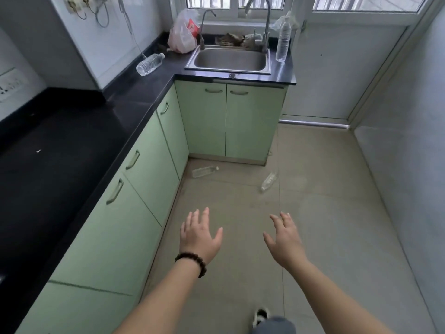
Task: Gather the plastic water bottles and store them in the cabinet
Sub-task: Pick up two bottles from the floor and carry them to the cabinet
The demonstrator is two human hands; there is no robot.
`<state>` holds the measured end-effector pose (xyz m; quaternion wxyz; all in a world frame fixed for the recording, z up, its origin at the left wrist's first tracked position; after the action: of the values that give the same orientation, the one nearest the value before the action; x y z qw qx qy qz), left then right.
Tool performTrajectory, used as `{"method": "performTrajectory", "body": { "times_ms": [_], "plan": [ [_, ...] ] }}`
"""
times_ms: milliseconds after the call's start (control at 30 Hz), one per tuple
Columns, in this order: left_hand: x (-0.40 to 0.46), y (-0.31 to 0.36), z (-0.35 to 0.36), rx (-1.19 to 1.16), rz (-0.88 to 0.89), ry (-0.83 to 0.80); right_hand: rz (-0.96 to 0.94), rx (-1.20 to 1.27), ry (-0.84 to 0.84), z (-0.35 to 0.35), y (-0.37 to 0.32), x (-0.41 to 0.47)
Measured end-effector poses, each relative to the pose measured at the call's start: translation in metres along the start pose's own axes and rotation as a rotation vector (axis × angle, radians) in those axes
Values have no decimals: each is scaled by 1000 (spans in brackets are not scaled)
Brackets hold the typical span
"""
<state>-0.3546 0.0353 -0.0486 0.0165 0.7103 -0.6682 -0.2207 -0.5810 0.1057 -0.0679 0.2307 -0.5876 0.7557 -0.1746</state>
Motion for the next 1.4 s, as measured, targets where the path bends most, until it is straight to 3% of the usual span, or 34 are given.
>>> {"method": "performTrajectory", "body": {
  "times_ms": [467,700,933,1167,1400],
  "plan": [
    [309,136,32,111,-82,-97,84,86,-81,-22,94,338],
    [433,176,71,191,-86,-176,119,67,-143,-12,133,466],
    [574,132,181,254,-129,-296,147,-9,-232,89,208,568],
    [763,40,342,311,-114,-283,111,-116,-166,239,325,690],
    [887,-22,478,353,-113,-266,48,-153,-121,351,384,762]
  ]
}}
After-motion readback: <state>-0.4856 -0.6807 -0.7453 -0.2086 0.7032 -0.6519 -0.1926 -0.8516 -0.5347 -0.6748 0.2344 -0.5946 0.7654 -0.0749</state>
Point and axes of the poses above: each hand's wrist, its own x-axis towards the middle knuckle, its own z-axis out of the palm, y = z × x, the point moved 8 cm from there along x, towards the middle knuckle, and after that the axes turned 12 degrees about -z, right-handed, at the moved point
